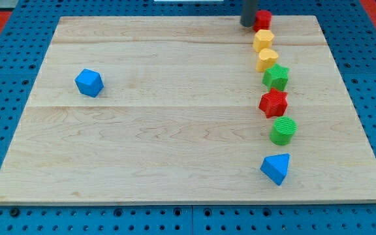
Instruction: Push the blue cube towards the top center
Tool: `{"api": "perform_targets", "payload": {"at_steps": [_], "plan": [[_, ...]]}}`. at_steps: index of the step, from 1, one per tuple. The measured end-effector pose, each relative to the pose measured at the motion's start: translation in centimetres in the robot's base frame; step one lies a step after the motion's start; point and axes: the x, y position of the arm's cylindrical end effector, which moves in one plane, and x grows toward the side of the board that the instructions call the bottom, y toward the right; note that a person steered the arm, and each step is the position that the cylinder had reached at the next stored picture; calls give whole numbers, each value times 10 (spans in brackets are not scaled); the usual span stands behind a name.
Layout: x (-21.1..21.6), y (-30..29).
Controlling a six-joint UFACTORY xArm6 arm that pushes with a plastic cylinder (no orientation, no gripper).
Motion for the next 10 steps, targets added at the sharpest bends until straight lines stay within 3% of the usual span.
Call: {"api": "perform_targets", "payload": {"at_steps": [5,7,10], "plan": [[217,-204],[210,-303],[146,-314]]}}
